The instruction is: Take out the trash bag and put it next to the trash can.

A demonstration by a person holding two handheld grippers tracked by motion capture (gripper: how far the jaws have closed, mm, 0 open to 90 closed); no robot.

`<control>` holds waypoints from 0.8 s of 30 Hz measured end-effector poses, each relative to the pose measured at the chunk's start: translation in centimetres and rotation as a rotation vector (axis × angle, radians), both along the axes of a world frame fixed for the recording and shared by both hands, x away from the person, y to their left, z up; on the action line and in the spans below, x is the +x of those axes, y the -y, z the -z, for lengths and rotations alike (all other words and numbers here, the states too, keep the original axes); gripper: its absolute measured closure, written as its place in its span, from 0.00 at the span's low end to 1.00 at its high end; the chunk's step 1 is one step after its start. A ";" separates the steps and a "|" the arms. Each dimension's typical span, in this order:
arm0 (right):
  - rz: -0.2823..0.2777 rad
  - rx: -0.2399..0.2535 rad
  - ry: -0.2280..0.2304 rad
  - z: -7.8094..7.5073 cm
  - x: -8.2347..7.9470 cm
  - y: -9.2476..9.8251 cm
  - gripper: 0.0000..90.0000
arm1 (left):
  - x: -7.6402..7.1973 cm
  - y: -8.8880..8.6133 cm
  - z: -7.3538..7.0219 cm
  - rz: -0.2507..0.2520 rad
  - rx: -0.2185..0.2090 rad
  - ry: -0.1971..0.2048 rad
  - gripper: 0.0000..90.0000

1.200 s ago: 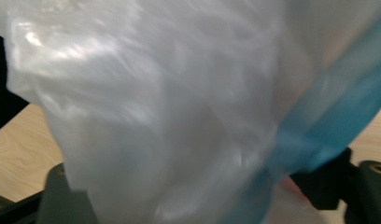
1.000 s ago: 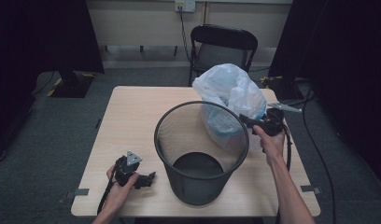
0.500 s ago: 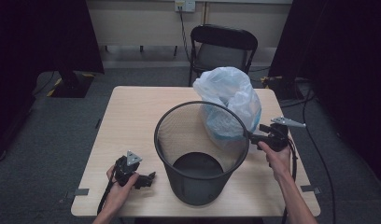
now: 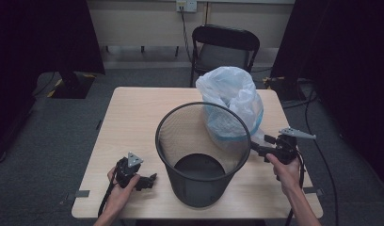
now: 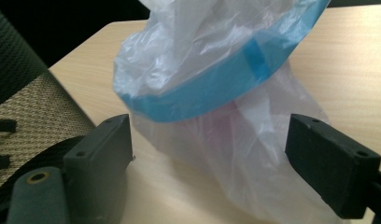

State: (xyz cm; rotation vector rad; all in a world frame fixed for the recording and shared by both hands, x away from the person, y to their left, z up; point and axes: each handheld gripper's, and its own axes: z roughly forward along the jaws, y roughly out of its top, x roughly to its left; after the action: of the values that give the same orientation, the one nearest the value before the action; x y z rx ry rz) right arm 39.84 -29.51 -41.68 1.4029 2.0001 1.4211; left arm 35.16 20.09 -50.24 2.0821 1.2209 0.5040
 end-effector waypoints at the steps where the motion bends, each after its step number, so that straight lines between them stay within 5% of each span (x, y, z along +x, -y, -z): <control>1: -0.002 0.006 -0.002 0.0 -0.3 0.0 0.16 | 0.0 0.0 0.0 -0.003 -0.001 0.000 0.00; 8: -0.001 0.011 -0.015 0.9 -2.5 0.1 0.15 | -0.1 0.2 0.0 -0.014 -0.004 0.000 0.00; 18: -0.010 -0.072 -0.051 2.9 -4.9 -1.1 0.15 | -0.2 0.3 0.0 -0.013 0.001 -0.001 0.00; 24: 0.007 -0.119 -0.101 5.0 -4.8 -0.8 0.15 | -0.3 0.3 0.0 -0.005 -0.004 0.000 0.00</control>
State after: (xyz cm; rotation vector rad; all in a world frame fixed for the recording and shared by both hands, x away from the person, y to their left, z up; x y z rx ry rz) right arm 35.05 -28.73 -46.69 1.4546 2.1016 1.2281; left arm 34.82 19.81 -50.25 2.0765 1.2262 0.5038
